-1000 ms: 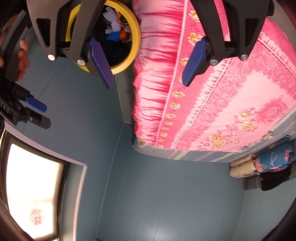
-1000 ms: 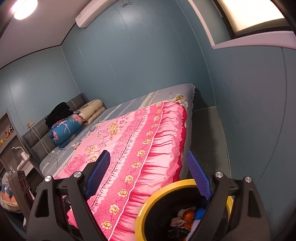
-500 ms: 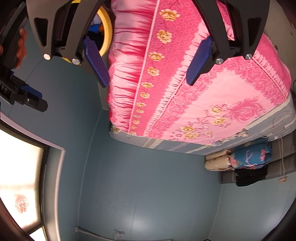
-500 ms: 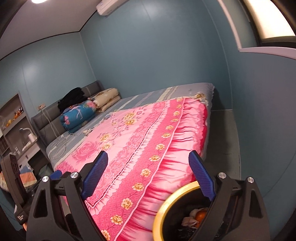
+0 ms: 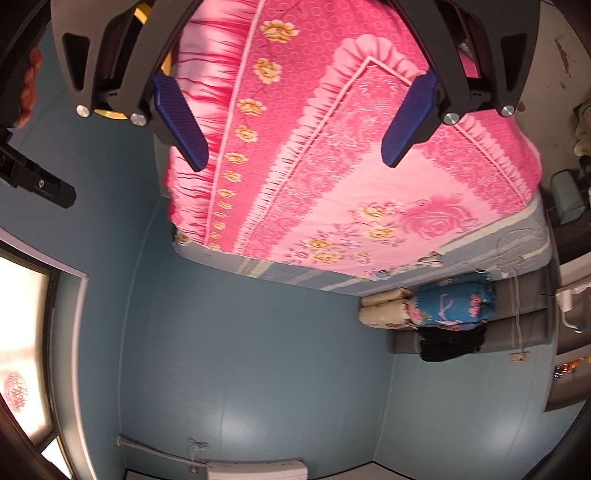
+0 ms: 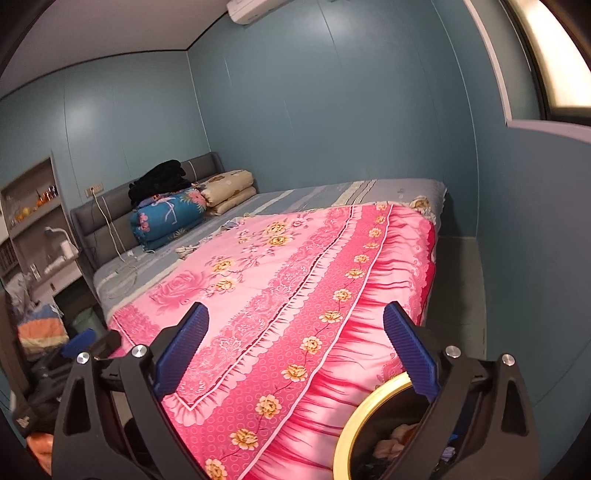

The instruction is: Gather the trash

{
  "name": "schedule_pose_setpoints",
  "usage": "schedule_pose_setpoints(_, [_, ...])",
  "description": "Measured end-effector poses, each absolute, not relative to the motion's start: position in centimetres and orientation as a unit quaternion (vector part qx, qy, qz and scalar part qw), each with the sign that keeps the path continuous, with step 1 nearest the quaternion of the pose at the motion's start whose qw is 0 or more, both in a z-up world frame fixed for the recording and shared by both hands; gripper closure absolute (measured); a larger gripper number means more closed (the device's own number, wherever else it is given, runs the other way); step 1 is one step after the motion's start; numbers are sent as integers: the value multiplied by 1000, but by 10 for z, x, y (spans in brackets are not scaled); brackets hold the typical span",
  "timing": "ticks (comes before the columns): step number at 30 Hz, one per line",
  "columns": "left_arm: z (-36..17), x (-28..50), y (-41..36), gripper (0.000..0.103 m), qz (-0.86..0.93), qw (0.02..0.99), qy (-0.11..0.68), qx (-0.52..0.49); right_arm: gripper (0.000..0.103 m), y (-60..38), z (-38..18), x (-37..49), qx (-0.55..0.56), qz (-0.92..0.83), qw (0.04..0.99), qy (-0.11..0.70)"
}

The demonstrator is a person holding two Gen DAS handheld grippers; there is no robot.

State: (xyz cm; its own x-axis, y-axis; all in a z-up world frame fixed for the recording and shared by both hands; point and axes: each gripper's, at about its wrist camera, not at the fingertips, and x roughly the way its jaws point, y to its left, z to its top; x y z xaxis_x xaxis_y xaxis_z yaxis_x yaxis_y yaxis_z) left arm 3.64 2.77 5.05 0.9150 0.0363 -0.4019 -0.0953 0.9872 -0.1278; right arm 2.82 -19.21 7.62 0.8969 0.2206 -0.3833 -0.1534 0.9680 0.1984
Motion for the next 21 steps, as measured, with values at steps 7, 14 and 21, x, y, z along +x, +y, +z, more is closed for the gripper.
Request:
schedule_pose_setpoints(7, [45,19,42,8,89,978,181,-53,8,-166,62,23,58,101,973,198])
schedule_pose_setpoints(14, [34,-1,55,8,108,978,168,-63,8,-155,47,19,47,106,976,184])
schedule_pose_setpoints(21, [28,-21,49,8,124,979,153,-42,8,-132,32,0,19,83,984,154])
